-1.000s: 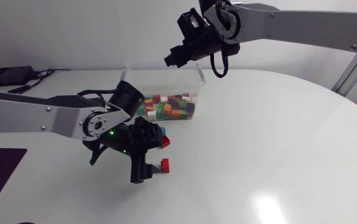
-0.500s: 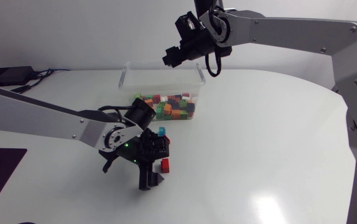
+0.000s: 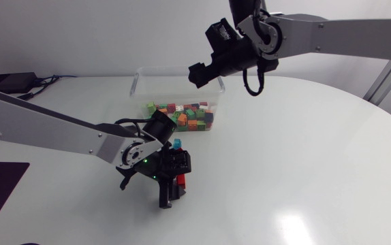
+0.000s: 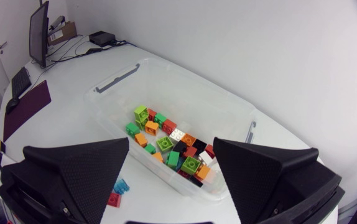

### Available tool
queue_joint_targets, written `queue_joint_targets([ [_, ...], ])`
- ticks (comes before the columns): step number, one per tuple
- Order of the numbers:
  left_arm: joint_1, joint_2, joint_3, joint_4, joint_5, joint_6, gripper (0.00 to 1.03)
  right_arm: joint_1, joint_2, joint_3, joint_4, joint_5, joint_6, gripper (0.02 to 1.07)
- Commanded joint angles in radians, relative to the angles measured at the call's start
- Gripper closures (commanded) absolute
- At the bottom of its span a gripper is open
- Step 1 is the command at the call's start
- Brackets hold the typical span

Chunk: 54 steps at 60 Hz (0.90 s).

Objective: Place the duplo bricks in the container

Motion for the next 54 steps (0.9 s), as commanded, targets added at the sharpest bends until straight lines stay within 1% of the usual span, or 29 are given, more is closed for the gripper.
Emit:
queue_joint_targets([
  [1,0.000,0.023,-0.009,-0.003,-0.004,-0.006,0.57,-0.007,-0.061,-0.075,0.005,0.016,0.030,0.07],
  [4,0.003,0.008,-0.016,-0.006,-0.004,-0.006,0.68,-0.007,-0.078,-0.102,0.005,0.020,0.037,0.07],
  [5,0.005,0.003,-0.017,-0.011,-0.004,-0.006,0.71,-0.007,-0.085,-0.112,0.004,0.022,0.042,0.07],
  [6,0.005,0.000,-0.019,-0.012,-0.004,-0.005,0.71,-0.007,-0.091,-0.118,0.004,0.023,0.043,0.07],
  [20,0.039,-0.139,-0.066,-0.094,-0.004,0.012,0.73,0.006,-0.150,-0.224,-0.005,0.036,0.057,0.07],
  [29,0.097,-0.262,-0.074,-0.164,0.002,0.032,0.73,0.046,-0.140,-0.276,-0.007,0.045,0.077,0.07],
  [38,0.161,-0.357,-0.046,-0.230,0.022,0.044,0.73,0.099,-0.082,-0.293,-0.008,0.063,0.088,0.09],
  [44,0.198,-0.405,-0.022,-0.261,0.036,0.046,0.73,0.131,-0.019,-0.276,-0.031,0.068,0.097,0.09],
  [54,0.260,-0.434,0.027,-0.275,0.065,0.037,0.73,0.173,0.067,-0.249,-0.061,0.076,0.102,0.09],
])
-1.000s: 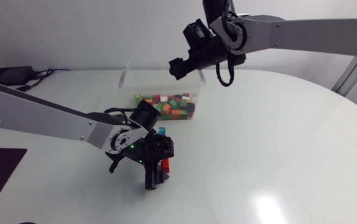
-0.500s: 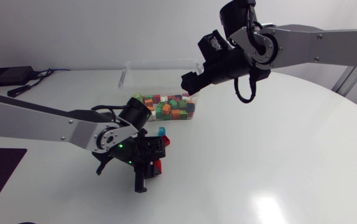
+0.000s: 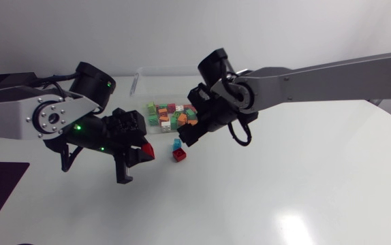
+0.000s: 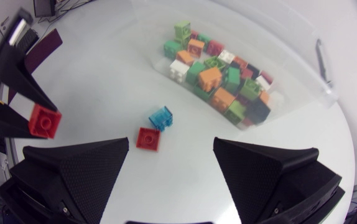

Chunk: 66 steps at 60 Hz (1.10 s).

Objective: Place the duplo bricks in the container

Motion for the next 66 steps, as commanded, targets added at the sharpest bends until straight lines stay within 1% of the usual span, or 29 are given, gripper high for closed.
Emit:
queue_joint_targets([
  [1,0.035,-0.023,0.051,-0.010,0.018,0.011,0.73,0.021,0.059,0.025,-0.023,0.006,0.024,0.09],
  [14,0.102,-0.024,0.134,0.002,0.059,-0.037,0.73,0.058,0.163,0.102,-0.068,0.028,0.025,0.09],
  [29,0.134,-0.003,0.217,0.097,0.065,-0.121,0.73,0.063,0.273,0.192,-0.104,0.038,0.028,0.09],
  [35,0.154,0.031,0.265,0.128,0.075,-0.157,0.73,0.063,0.304,0.220,-0.123,0.038,0.033,0.13],
  [40,0.166,0.063,0.306,0.151,0.085,-0.180,0.73,0.067,0.319,0.232,-0.129,0.038,0.033,0.14],
  [47,0.183,0.115,0.351,0.203,0.085,-0.207,0.73,0.078,0.346,0.254,-0.143,0.046,0.033,0.19],
  [55,0.191,0.188,0.412,0.236,0.085,-0.236,0.73,0.087,0.369,0.274,-0.147,0.051,0.038,0.27],
  [59,0.193,0.226,0.436,0.254,0.085,-0.247,0.73,0.089,0.373,0.281,-0.147,0.055,0.038,0.34],
  [63,0.199,0.266,0.466,0.268,0.085,-0.262,0.73,0.090,0.382,0.289,-0.155,0.058,0.038,0.44],
  [66,0.199,0.290,0.482,0.277,0.085,-0.269,0.73,0.090,0.384,0.289,-0.155,0.060,0.038,0.49],
])
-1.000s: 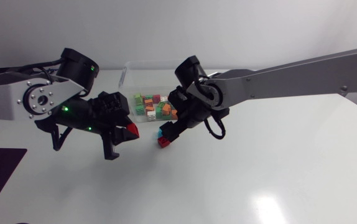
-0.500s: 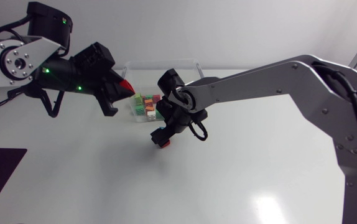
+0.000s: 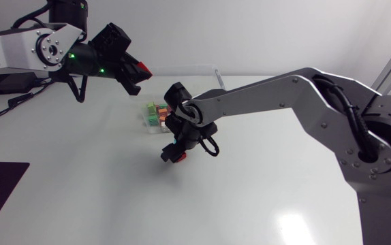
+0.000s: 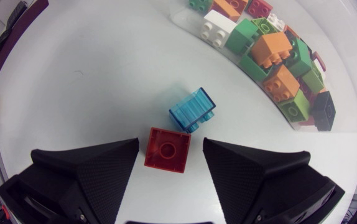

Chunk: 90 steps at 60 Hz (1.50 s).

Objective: Place the duplo bricks in the container

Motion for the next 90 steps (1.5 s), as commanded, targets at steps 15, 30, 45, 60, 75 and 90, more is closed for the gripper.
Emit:
queue_joint_targets([
  [15,0.006,0.178,0.133,0.080,0.004,-0.088,0.73,0.009,0.038,0.002,-0.026,0.007,0.015,0.72],
  [30,-0.006,0.267,0.214,0.085,0.000,-0.139,0.63,-0.016,-0.060,-0.079,-0.023,0.003,0.007,0.73],
  [45,-0.012,0.287,0.223,0.094,-0.023,-0.145,0.05,-0.079,-0.226,-0.153,-0.027,0.000,-0.007,0.73],
  [60,0.011,0.138,0.077,0.056,0.023,-0.071,0.05,-0.131,-0.359,-0.131,-0.043,0.000,-0.021,0.73],
  [75,0.031,-0.036,-0.113,-0.043,0.133,0.100,0.05,-0.140,-0.386,-0.030,-0.060,0.000,-0.021,0.73],
  [90,-0.010,-0.062,-0.239,-0.086,0.147,0.271,0.06,-0.149,-0.386,0.050,-0.037,-0.002,-0.016,0.73],
])
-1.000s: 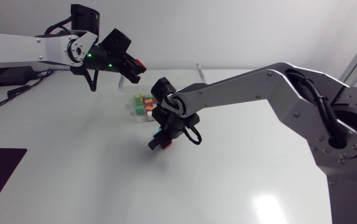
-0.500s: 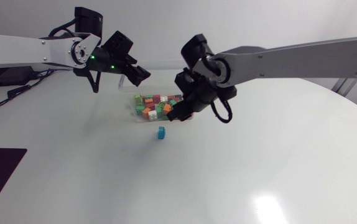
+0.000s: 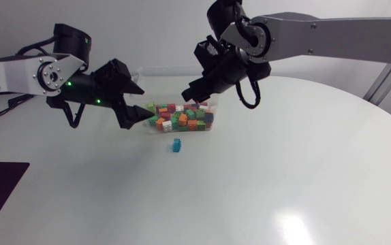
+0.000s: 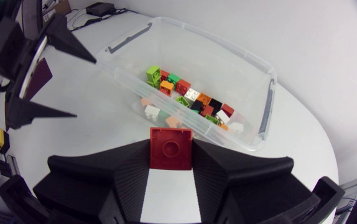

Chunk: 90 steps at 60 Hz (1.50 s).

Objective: Place the duplo bricks in the container

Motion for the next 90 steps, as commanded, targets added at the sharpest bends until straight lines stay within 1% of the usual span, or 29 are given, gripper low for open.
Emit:
queue_joint_targets([
  [1,-0.027,-0.012,-0.055,-0.014,0.013,0.091,0.05,-0.013,-0.014,0.042,0.017,-0.002,-0.001,0.73],
  [12,-0.062,0.014,-0.086,-0.011,0.011,0.143,0.06,-0.030,0.019,0.097,0.053,-0.009,-0.001,0.73],
  [19,-0.086,0.050,-0.100,0.001,-0.009,0.164,0.05,-0.031,0.052,0.126,0.088,-0.015,0.001,0.73],
  [30,-0.126,0.097,-0.164,0.112,-0.075,0.189,0.06,-0.041,0.127,0.211,0.119,-0.032,-0.002,0.73],
  [39,-0.157,0.129,-0.219,0.225,-0.105,0.204,0.05,-0.047,0.182,0.260,0.157,-0.046,-0.005,0.73],
  [46,-0.165,0.182,-0.213,0.268,-0.111,0.204,0.06,-0.054,0.246,0.323,0.160,-0.046,-0.004,0.72],
  [54,-0.178,0.222,-0.189,0.271,-0.113,0.204,0.06,-0.062,0.311,0.396,0.152,-0.045,-0.004,0.71],
  [55,-0.180,0.225,-0.185,0.271,-0.113,0.204,0.06,-0.064,0.317,0.402,0.152,-0.046,-0.004,0.70],
  [57,-0.183,0.229,-0.181,0.271,-0.115,0.206,0.06,-0.065,0.329,0.415,0.152,-0.046,-0.002,0.65],
  [61,-0.188,0.249,-0.164,0.271,-0.118,0.209,0.06,-0.071,0.361,0.450,0.142,-0.045,-0.002,0.42],
  [62,-0.189,0.254,-0.158,0.271,-0.119,0.210,0.06,-0.073,0.374,0.465,0.135,-0.045,-0.002,0.30],
  [64,-0.189,0.263,-0.149,0.271,-0.122,0.210,0.06,-0.076,0.391,0.490,0.120,-0.045,-0.002,0.16],
  [66,-0.191,0.272,-0.138,0.271,-0.124,0.210,0.06,-0.076,0.401,0.505,0.109,-0.045,-0.001,0.09],
  [68,-0.191,0.283,-0.129,0.271,-0.125,0.213,0.06,-0.076,0.401,0.505,0.109,-0.045,0.001,0.07],
  [72,-0.191,0.298,-0.112,0.271,-0.128,0.216,0.06,-0.076,0.389,0.488,0.109,-0.045,0.002,0.07],
  [78,-0.185,0.323,-0.077,0.267,-0.128,0.226,0.06,-0.074,0.337,0.419,0.114,-0.051,0.001,0.07],
  [90,-0.171,0.389,0.003,0.192,-0.125,0.272,0.06,-0.074,0.177,0.188,0.181,-0.081,-0.004,0.07],
])
